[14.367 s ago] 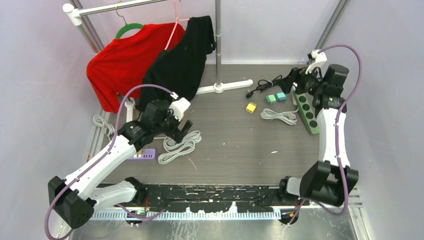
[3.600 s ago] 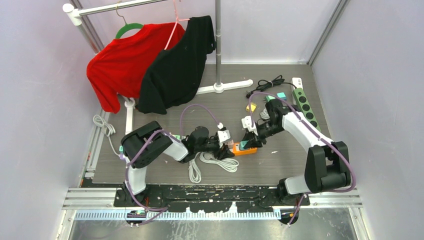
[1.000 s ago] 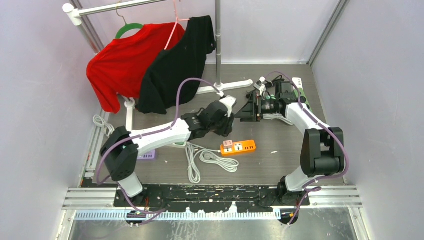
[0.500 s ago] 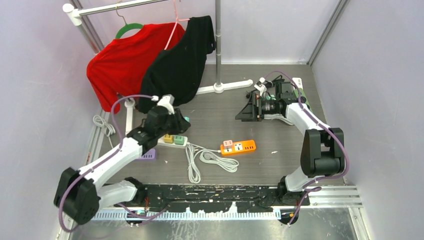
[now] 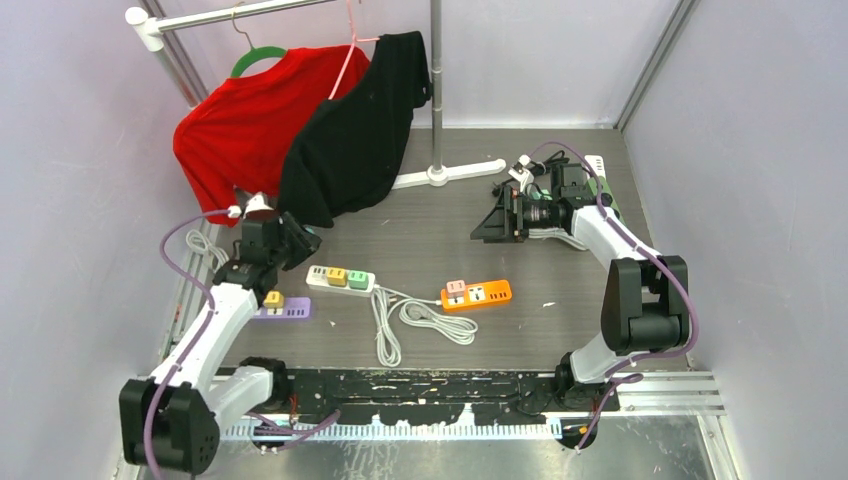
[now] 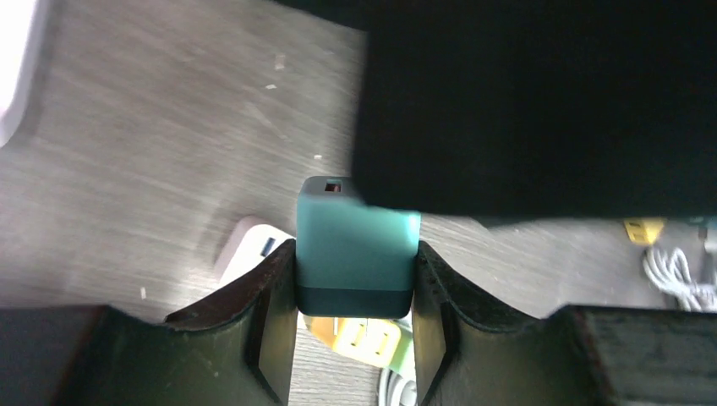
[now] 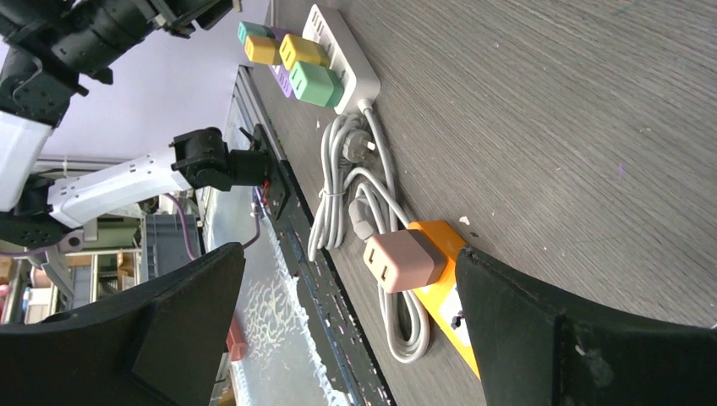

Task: Pull the plug off the socket
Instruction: Place the plug at the center of the board.

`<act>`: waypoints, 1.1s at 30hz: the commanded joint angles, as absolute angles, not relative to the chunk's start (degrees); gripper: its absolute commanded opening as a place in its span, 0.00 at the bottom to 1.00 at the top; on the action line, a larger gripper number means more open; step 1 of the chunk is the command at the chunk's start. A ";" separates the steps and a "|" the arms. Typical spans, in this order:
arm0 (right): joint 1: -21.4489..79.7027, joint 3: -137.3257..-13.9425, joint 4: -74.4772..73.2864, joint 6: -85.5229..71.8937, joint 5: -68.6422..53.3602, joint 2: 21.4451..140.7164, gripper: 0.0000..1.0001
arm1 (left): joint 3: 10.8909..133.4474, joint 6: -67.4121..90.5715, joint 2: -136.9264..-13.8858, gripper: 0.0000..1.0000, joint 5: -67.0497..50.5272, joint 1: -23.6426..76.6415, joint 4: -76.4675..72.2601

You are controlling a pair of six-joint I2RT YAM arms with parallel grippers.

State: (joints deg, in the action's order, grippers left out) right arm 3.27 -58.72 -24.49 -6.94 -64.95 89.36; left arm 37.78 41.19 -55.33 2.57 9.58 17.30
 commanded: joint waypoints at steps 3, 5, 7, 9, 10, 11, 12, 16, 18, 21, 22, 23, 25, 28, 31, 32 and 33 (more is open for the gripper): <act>3.43 -59.70 -23.71 -5.86 -64.80 87.01 1.00 | 40.39 48.68 -62.72 0.02 7.59 3.07 20.73; 3.42 -59.68 -23.69 -5.83 -64.86 87.01 1.00 | 42.23 49.30 -66.02 0.02 8.57 1.86 22.61; 3.35 -59.68 -23.66 -5.88 -64.80 87.01 1.00 | 43.95 49.55 -69.51 0.04 8.71 0.71 23.62; 3.37 -59.68 -23.75 -5.87 -64.80 87.01 1.00 | 45.29 49.58 -72.14 0.06 8.39 -0.32 23.50; 3.42 -59.74 -23.78 -5.82 -64.85 87.01 1.00 | 45.47 49.54 -75.26 0.09 8.31 -0.89 23.09; 3.33 -59.71 -23.74 -5.77 -64.80 87.01 1.00 | 45.43 49.48 -76.54 0.15 7.90 -1.47 22.47; 3.34 -59.74 -23.82 -5.73 -64.71 87.01 1.00 | 45.37 49.48 -77.61 0.19 6.79 -2.24 21.52; 3.25 -59.77 -23.99 -5.51 -64.77 86.92 1.00 | 45.05 50.38 -79.52 0.41 7.44 -3.60 20.41; 3.25 -59.68 -24.13 -5.45 -64.75 86.98 1.00 | 45.07 50.56 -79.95 0.46 7.78 -3.82 20.56; 3.25 -59.71 -24.31 -5.21 -64.69 86.93 1.00 | 45.26 50.62 -79.52 0.54 7.50 -3.85 21.02; 3.21 -59.80 -24.39 -5.06 -64.61 86.90 1.00 | 45.20 50.78 -79.01 0.55 7.36 -3.89 21.08; 3.25 -59.81 -24.54 -4.78 -64.48 86.84 1.00 | 45.18 50.92 -78.52 0.59 7.41 -3.88 21.25; 3.25 -59.84 -25.05 -4.06 -63.91 86.75 1.00 | 45.26 51.27 -77.42 0.64 7.56 -3.92 21.95; 3.25 -60.22 -26.37 -2.40 -62.98 86.45 1.00 | 45.62 51.50 -75.57 0.68 7.62 -3.89 23.45; 3.30 -60.79 -29.15 1.41 -62.32 85.22 1.00 | 45.74 51.38 -72.17 0.68 5.92 -3.87 25.12; 3.33 -60.68 -29.89 4.06 -62.13 84.39 1.00 | 45.54 51.30 -69.81 0.68 4.95 -3.89 25.51; 3.45 -60.43 -30.60 6.43 -61.45 83.28 1.00 | 45.16 51.08 -68.09 0.66 3.88 -3.87 25.45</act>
State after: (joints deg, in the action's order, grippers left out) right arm 3.25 -58.72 -27.57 -1.87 -62.52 88.58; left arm 43.79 50.81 -75.26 6.28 -3.53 24.18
